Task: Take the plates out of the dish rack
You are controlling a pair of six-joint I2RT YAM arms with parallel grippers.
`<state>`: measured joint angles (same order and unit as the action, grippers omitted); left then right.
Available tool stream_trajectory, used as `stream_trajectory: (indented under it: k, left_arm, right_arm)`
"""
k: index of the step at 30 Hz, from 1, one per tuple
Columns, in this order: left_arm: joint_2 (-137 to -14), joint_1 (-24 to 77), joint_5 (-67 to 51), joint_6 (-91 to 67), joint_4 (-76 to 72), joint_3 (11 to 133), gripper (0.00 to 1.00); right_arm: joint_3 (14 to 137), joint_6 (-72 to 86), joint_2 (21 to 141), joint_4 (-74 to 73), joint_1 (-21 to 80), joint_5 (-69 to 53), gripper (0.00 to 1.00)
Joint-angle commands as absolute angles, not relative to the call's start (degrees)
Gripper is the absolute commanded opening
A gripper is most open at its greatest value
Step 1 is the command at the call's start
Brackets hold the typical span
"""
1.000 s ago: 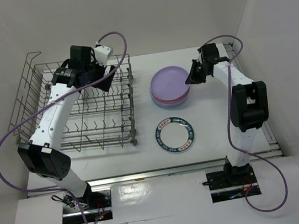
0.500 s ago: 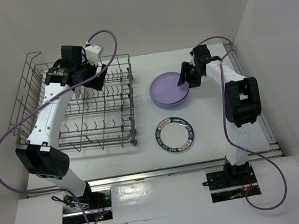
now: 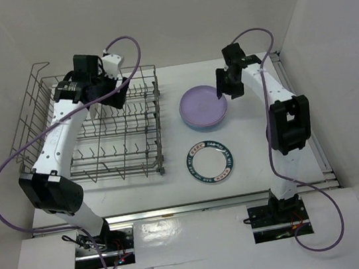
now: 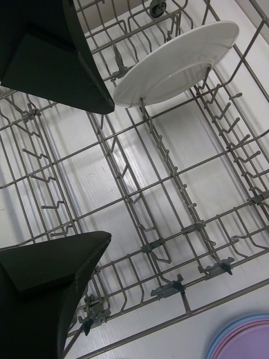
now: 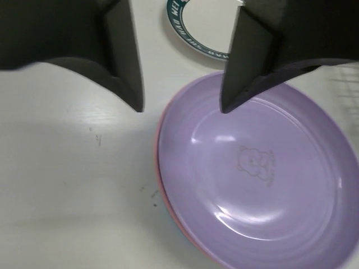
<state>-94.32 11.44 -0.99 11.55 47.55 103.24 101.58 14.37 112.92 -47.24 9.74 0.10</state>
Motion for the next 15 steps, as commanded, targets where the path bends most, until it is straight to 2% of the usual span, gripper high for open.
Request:
stream_trajectory:
  k: [1, 2, 3, 4, 7, 15]
  left_arm:
    - [-94.5, 11.1, -1.8, 10.6, 46.9, 105.4, 1.0]
    - [-94.5, 11.1, -1.8, 10.6, 46.9, 105.4, 1.0]
    - [-94.5, 11.1, -1.8, 10.6, 46.9, 105.4, 1.0]
    - [-95.0, 11.1, -1.8, 10.6, 46.9, 105.9, 1.0]
    - [-95.0, 11.1, -1.3, 10.6, 46.9, 105.9, 1.0]
    - [-99.2, 4.7, 8.9, 4.5, 44.7, 109.5, 1.0]
  right_arm:
    - [102.1, 13.0, 109.8, -51.1, 9.9, 5.1, 0.6]
    - [101.1, 12.3, 109.2, -49.4, 10.5, 2.8, 0.5]
    - [99.7, 11.7, 107.9, -44.1, 11.0, 0.8, 0.33]
    - [96.8, 11.2, 107.8, -41.8, 11.0, -1.0, 0.29]
    - [98.2, 12.7, 111.2, -41.2, 11.5, -4.1, 0.23]
    - [99.6, 13.4, 113.7, -40.3, 14.2, -6.1, 0.26]
